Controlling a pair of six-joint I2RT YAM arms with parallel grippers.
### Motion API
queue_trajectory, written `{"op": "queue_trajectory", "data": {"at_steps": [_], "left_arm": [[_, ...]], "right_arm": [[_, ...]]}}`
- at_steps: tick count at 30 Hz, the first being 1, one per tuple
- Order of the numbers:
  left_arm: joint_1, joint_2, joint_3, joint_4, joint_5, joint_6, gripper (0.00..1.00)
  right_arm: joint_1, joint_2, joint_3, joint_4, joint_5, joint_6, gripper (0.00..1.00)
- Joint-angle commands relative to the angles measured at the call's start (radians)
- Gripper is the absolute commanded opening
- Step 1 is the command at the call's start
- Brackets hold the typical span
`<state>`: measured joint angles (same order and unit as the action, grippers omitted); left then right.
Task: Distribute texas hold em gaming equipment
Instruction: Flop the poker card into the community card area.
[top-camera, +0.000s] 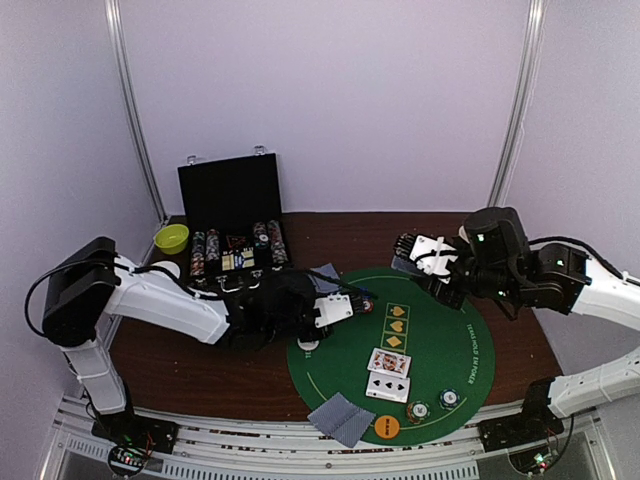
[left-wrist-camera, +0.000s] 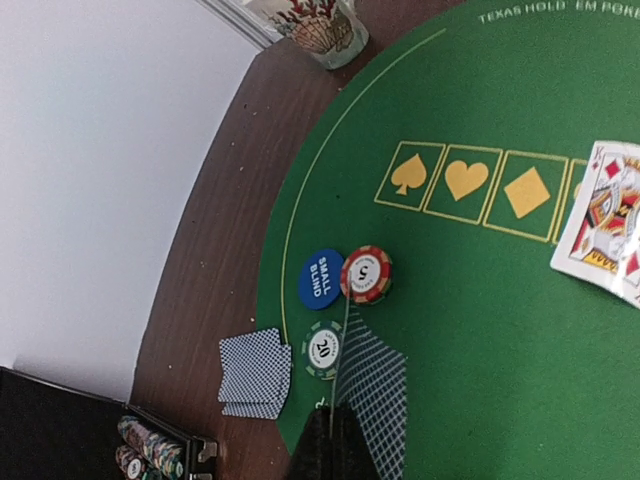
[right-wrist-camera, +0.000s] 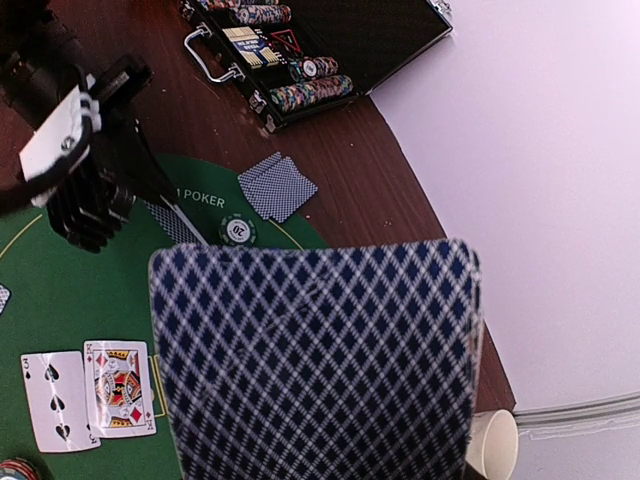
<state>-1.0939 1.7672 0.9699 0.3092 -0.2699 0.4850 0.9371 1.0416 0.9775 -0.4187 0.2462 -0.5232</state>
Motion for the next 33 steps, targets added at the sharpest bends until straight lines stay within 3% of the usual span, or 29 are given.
{"op": "queue_trajectory", "data": {"at_steps": [1, 8, 14, 18, 20, 25, 32, 33], "left_arm": [[-0.020, 0.114, -0.049, 0.313, -0.126, 0.207, 0.00], [-0.107, 0.249, -0.118, 0.654, -0.299, 0.431, 0.00], [-0.134, 0.244, -0.102, 0.458, -0.161, 0.352, 0.00], [-0.138, 0.235, -0.127, 0.545, -0.219, 0.370, 0.00], [-0.138, 0.225, -0.131, 0.531, -0.181, 0.392, 0.00], [-0.138, 0.170, -0.102, 0.241, 0.148, 0.303, 0.00], [-0.135, 0.228, -0.033, 0.052, 0.191, 0.249, 0.00], [-0.135, 0.228, -0.024, 0.031, 0.192, 0.244, 0.04]], "right_arm": [[-0.004, -0.025, 0.005, -0.009, -0.002, 0.012, 0.43], [-0.004, -0.028, 0.003, -0.012, -0.012, 0.011, 0.44], [-0.004, -0.024, 0.004, -0.009, -0.014, 0.009, 0.44], [-0.005, -0.023, 0.003, -0.008, -0.021, 0.008, 0.44], [-0.005, -0.022, 0.004, -0.005, -0.020, 0.005, 0.44], [-0.006, -0.023, 0.009, -0.004, -0.022, 0.008, 0.44], [-0.005, -0.041, 0.006, -0.010, -0.024, 0.006, 0.44], [-0.005, -0.040, 0.007, -0.012, -0.023, 0.007, 0.44]]}}
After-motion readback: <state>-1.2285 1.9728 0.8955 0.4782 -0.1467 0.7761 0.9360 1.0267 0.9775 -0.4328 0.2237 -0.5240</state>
